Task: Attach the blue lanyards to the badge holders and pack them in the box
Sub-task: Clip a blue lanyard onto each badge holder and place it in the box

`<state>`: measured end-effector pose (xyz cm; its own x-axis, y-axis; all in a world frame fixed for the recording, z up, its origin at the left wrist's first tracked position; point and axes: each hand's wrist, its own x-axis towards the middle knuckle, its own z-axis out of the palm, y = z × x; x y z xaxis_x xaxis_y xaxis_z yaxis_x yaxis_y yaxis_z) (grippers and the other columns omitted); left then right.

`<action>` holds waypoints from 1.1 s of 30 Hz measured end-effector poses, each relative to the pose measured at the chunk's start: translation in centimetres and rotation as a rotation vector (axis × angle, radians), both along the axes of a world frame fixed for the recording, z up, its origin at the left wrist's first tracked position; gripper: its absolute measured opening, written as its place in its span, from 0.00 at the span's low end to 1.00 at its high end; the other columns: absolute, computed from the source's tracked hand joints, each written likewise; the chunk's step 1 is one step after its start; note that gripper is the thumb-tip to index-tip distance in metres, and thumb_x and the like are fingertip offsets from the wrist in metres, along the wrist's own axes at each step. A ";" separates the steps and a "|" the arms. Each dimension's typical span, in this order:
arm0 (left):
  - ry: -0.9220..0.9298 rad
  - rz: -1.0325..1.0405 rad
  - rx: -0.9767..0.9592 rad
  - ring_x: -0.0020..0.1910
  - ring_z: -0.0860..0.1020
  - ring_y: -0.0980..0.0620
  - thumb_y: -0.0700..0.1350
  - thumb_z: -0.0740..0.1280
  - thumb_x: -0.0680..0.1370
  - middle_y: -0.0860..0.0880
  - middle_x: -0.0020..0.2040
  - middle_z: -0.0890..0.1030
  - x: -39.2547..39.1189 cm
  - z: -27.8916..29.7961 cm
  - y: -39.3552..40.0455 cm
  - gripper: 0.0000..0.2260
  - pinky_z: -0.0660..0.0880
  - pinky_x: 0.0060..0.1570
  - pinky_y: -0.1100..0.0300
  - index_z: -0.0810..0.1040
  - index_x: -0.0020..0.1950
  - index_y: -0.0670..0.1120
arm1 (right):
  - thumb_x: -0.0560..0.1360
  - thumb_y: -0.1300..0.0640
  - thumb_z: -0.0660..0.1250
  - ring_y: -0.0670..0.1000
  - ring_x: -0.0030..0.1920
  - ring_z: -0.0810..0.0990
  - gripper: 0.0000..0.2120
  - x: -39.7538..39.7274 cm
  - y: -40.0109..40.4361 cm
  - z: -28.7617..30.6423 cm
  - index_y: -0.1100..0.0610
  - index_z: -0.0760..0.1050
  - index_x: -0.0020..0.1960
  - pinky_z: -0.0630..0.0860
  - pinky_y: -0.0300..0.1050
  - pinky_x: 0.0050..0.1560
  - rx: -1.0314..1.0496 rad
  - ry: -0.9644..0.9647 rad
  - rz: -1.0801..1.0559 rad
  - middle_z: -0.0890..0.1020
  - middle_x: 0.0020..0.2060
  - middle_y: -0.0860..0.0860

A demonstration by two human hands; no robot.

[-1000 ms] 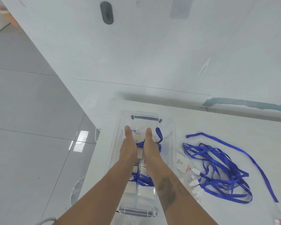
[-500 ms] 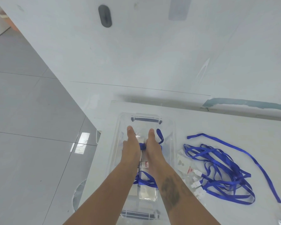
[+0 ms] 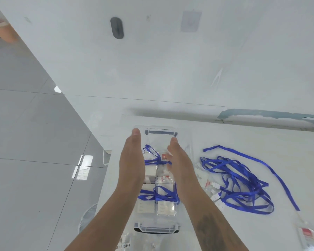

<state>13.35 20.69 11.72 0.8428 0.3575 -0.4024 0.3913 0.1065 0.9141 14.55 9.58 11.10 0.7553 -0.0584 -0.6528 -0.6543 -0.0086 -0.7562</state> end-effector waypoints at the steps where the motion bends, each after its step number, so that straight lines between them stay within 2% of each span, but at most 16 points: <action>1: -0.044 -0.016 0.026 0.71 0.69 0.56 0.72 0.52 0.73 0.63 0.68 0.72 -0.4 0.4 0.1 0.32 0.62 0.74 0.46 0.69 0.73 0.59 | 0.80 0.37 0.54 0.49 0.64 0.74 0.22 -0.6 -0.3 0.3 0.47 0.70 0.67 0.66 0.51 0.70 -0.005 -0.067 -0.007 0.76 0.64 0.48; 3: -0.111 -0.041 0.060 0.71 0.69 0.58 0.71 0.52 0.73 0.63 0.69 0.72 -1.3 0.9 0.2 0.31 0.63 0.73 0.47 0.70 0.72 0.59 | 0.80 0.37 0.55 0.48 0.68 0.72 0.22 -1.9 -1.0 1.1 0.45 0.69 0.70 0.66 0.55 0.72 -0.018 -0.177 -0.021 0.74 0.67 0.43; 6: -0.187 -0.103 0.116 0.70 0.70 0.58 0.72 0.52 0.72 0.62 0.69 0.73 -2.5 1.9 -0.6 0.32 0.65 0.72 0.48 0.71 0.71 0.58 | 0.75 0.34 0.57 0.46 0.68 0.73 0.17 -4.2 -3.1 3.1 0.37 0.73 0.60 0.68 0.53 0.71 -0.063 -0.361 -0.047 0.77 0.64 0.40; 7: -0.194 -0.119 0.129 0.70 0.70 0.58 0.72 0.51 0.71 0.62 0.69 0.73 -2.9 2.2 -1.1 0.34 0.65 0.72 0.48 0.71 0.71 0.58 | 0.72 0.31 0.57 0.45 0.68 0.73 0.19 -4.8 -4.0 3.6 0.35 0.72 0.58 0.68 0.53 0.71 -0.083 -0.395 -0.049 0.77 0.65 0.40; 9: -0.208 -0.149 0.136 0.70 0.70 0.59 0.71 0.52 0.72 0.63 0.69 0.73 -3.6 2.9 -2.4 0.32 0.65 0.72 0.48 0.71 0.71 0.58 | 0.68 0.29 0.55 0.43 0.68 0.72 0.23 -5.9 -6.1 4.3 0.34 0.71 0.60 0.67 0.53 0.72 -0.133 -0.444 -0.048 0.76 0.66 0.39; 12: -0.233 -0.157 0.140 0.70 0.70 0.60 0.67 0.53 0.76 0.63 0.68 0.74 -4.2 3.5 -4.7 0.27 0.65 0.72 0.50 0.72 0.71 0.57 | 0.71 0.31 0.54 0.40 0.65 0.74 0.25 -6.8 -9.6 5.0 0.38 0.72 0.64 0.70 0.50 0.69 -0.191 -0.494 -0.063 0.78 0.62 0.36; 16: -0.251 -0.139 0.177 0.68 0.72 0.59 0.63 0.54 0.81 0.62 0.66 0.75 -5.4 3.3 -10.4 0.23 0.67 0.71 0.49 0.72 0.71 0.54 | 0.76 0.33 0.55 0.37 0.64 0.74 0.21 -7.8 -15.9 4.7 0.38 0.73 0.64 0.73 0.40 0.61 -0.196 -0.490 -0.038 0.78 0.61 0.34; 20: -0.232 -0.114 0.208 0.70 0.71 0.57 0.67 0.53 0.77 0.60 0.69 0.74 -6.5 2.3 -16.0 0.28 0.66 0.72 0.47 0.71 0.72 0.55 | 0.75 0.31 0.55 0.38 0.64 0.74 0.26 -8.1 -22.0 3.7 0.41 0.72 0.68 0.70 0.38 0.64 -0.210 -0.495 -0.004 0.77 0.63 0.35; 23: -0.222 -0.083 0.260 0.70 0.71 0.57 0.71 0.52 0.73 0.60 0.69 0.74 -6.6 1.6 -19.2 0.34 0.67 0.71 0.47 0.71 0.72 0.54 | 0.79 0.36 0.55 0.35 0.61 0.75 0.21 -7.9 -26.0 2.6 0.42 0.72 0.68 0.70 0.36 0.61 -0.215 -0.504 0.050 0.78 0.62 0.36; 27: -0.193 -0.083 0.331 0.68 0.72 0.59 0.70 0.51 0.74 0.60 0.67 0.75 -7.1 0.0 -21.8 0.32 0.68 0.70 0.50 0.72 0.71 0.55 | 0.81 0.40 0.56 0.37 0.62 0.74 0.19 -8.1 -29.7 1.4 0.43 0.73 0.67 0.69 0.36 0.59 -0.229 -0.494 0.102 0.78 0.61 0.36; 29: -0.151 -0.100 0.373 0.66 0.73 0.59 0.68 0.52 0.77 0.59 0.67 0.76 -7.6 -0.9 -22.3 0.29 0.69 0.69 0.54 0.72 0.71 0.55 | 0.81 0.40 0.56 0.37 0.62 0.74 0.19 -8.2 -30.6 0.6 0.44 0.74 0.67 0.70 0.36 0.60 -0.239 -0.488 0.125 0.78 0.60 0.36; 31: -0.077 -0.122 0.422 0.61 0.74 0.62 0.61 0.56 0.81 0.59 0.65 0.76 -8.0 -2.3 -22.6 0.21 0.70 0.64 0.62 0.72 0.70 0.54 | 0.81 0.42 0.58 0.35 0.60 0.75 0.17 -8.4 -31.1 -0.5 0.45 0.75 0.66 0.70 0.31 0.56 -0.265 -0.464 0.172 0.79 0.59 0.36; 33: 0.019 -0.192 0.500 0.57 0.76 0.62 0.54 0.62 0.81 0.60 0.64 0.76 -8.2 -4.3 -22.4 0.17 0.74 0.59 0.59 0.73 0.69 0.54 | 0.80 0.44 0.59 0.30 0.56 0.74 0.16 -8.6 -31.0 -1.7 0.45 0.76 0.65 0.69 0.26 0.50 -0.303 -0.437 0.231 0.79 0.58 0.36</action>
